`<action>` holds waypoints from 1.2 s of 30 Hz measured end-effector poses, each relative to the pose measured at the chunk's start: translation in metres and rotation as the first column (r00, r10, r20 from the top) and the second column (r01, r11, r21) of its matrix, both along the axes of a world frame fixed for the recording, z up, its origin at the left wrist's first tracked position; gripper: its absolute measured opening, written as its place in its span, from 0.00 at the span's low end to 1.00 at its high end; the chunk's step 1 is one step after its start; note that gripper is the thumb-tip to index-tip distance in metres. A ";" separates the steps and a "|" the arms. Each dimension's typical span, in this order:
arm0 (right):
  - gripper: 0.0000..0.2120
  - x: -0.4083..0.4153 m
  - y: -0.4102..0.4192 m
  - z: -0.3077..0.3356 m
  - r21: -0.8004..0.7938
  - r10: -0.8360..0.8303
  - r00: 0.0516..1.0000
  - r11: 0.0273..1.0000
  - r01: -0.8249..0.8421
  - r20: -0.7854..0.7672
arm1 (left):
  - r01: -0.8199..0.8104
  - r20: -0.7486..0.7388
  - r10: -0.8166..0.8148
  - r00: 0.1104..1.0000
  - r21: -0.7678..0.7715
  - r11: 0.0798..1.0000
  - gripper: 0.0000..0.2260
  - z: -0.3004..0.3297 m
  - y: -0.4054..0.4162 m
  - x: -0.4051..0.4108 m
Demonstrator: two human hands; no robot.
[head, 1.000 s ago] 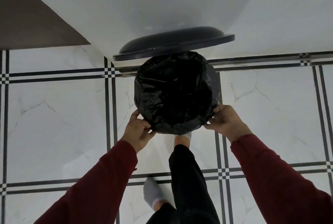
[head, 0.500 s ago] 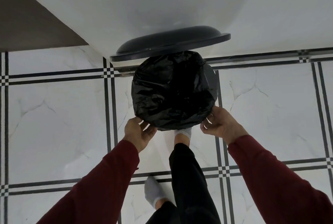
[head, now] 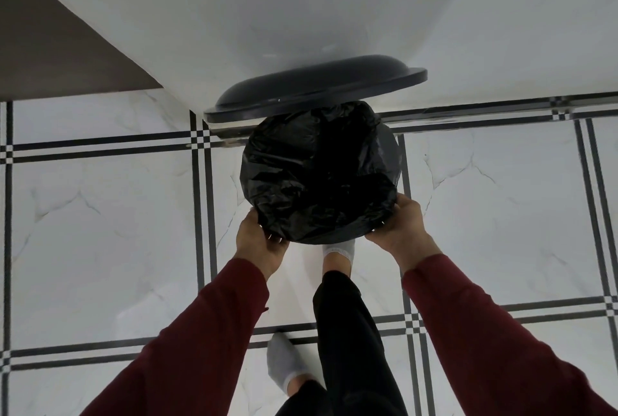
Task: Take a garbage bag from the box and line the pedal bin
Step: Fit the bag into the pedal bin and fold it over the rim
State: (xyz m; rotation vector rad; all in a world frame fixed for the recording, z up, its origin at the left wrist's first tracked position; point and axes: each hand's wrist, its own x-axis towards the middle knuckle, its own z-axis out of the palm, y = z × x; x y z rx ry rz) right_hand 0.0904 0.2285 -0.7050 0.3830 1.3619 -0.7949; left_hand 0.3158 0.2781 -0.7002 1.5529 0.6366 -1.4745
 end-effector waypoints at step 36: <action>0.27 0.017 -0.006 0.016 0.032 -0.009 0.991 0.999 0.013 -0.136 | 0.128 0.037 -0.130 0.991 0.068 0.989 0.28 0.027 -0.024 0.006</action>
